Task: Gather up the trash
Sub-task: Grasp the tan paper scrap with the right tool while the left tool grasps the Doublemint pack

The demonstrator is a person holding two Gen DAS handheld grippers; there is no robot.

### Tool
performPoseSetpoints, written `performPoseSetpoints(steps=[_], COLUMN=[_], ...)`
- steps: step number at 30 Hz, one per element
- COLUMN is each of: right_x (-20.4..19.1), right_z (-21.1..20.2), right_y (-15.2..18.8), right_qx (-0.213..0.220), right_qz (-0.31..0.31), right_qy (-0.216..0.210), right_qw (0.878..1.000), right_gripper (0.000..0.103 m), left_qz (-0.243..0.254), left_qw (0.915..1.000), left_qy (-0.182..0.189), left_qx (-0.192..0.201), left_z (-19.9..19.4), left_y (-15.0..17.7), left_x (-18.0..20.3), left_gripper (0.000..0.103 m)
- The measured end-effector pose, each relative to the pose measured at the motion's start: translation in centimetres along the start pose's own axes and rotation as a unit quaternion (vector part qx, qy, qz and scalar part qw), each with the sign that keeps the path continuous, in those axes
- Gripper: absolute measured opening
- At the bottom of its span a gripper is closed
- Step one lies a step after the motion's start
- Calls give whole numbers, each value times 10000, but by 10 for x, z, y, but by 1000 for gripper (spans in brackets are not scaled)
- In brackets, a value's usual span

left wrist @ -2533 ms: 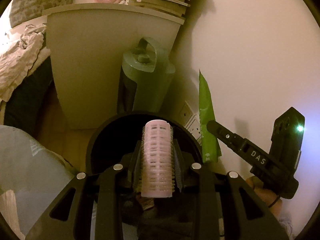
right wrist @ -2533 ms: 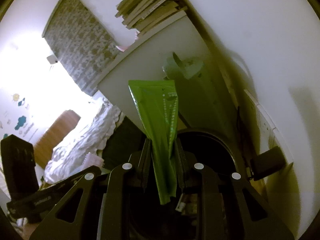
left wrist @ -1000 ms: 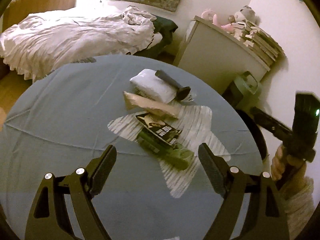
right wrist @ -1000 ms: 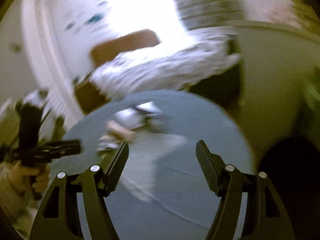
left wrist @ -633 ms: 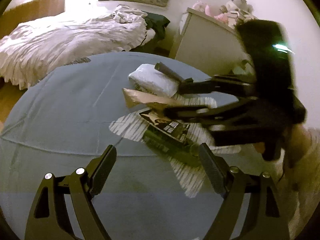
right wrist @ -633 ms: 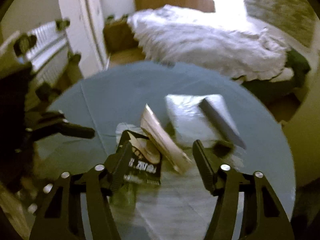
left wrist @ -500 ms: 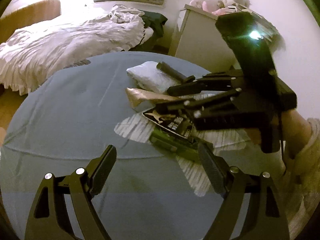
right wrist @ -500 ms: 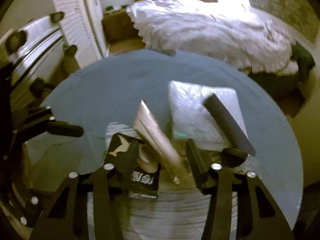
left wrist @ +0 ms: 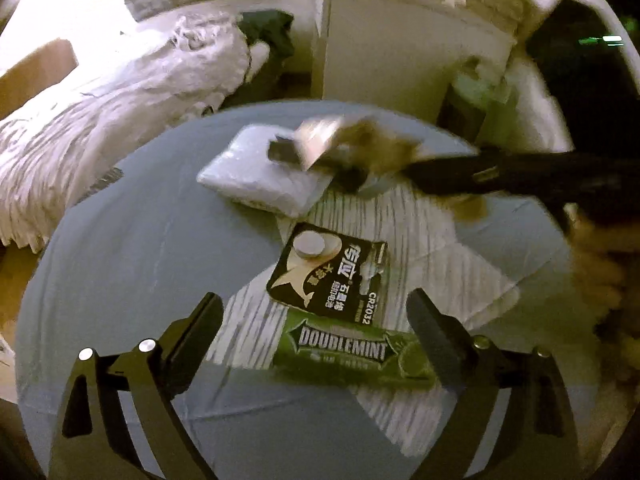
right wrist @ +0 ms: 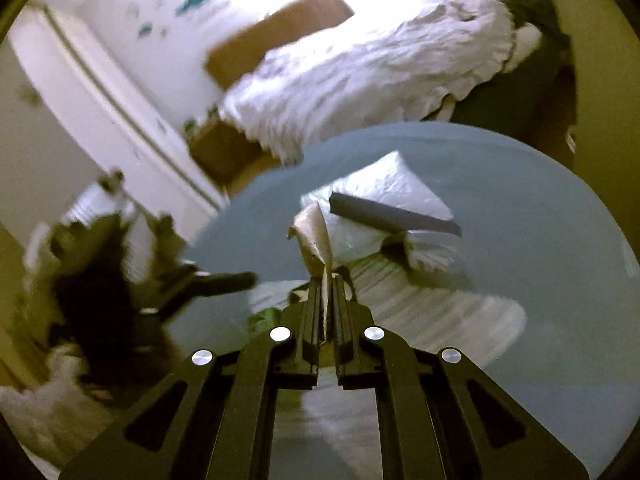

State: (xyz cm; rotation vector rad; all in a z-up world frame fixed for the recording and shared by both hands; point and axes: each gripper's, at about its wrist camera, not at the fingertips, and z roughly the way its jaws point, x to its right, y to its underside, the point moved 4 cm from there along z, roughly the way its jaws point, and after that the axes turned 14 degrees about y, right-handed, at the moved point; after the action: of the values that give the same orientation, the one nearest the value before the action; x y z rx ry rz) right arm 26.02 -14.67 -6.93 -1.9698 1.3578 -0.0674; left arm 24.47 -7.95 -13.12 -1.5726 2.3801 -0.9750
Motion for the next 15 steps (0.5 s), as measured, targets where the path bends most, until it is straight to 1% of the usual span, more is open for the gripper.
performPoseSetpoints(steps=[1, 2, 4, 6, 12, 15], right_x=[6, 9, 18, 24, 37, 36], right_z=[-12, -19, -34, -44, -64, -69], right_y=[5, 9, 21, 33, 66, 84], right_qx=[114, 157, 253, 321, 487, 517], right_qz=[185, 266, 428, 569, 874, 887], right_qy=[-69, -96, -99, -102, -132, -72], right_qw=[9997, 9995, 9987, 9978, 9949, 9947], right_gripper=[7, 7, 7, 7, 7, 7], left_qz=[48, 89, 81, -36, -602, -647], left_qw=[9998, 9998, 9999, 10000, 9979, 9973], left_qy=[-94, -124, -7, 8, -30, -62], left_qx=[-142, -155, -82, -54, 246, 332], left_z=[4, 3, -4, -9, -18, -20], left_y=[0, 0, 4, 12, 30, 35], left_x=[2, 4, 10, 12, 10, 14], left_gripper=[92, 92, 92, 92, 92, 93])
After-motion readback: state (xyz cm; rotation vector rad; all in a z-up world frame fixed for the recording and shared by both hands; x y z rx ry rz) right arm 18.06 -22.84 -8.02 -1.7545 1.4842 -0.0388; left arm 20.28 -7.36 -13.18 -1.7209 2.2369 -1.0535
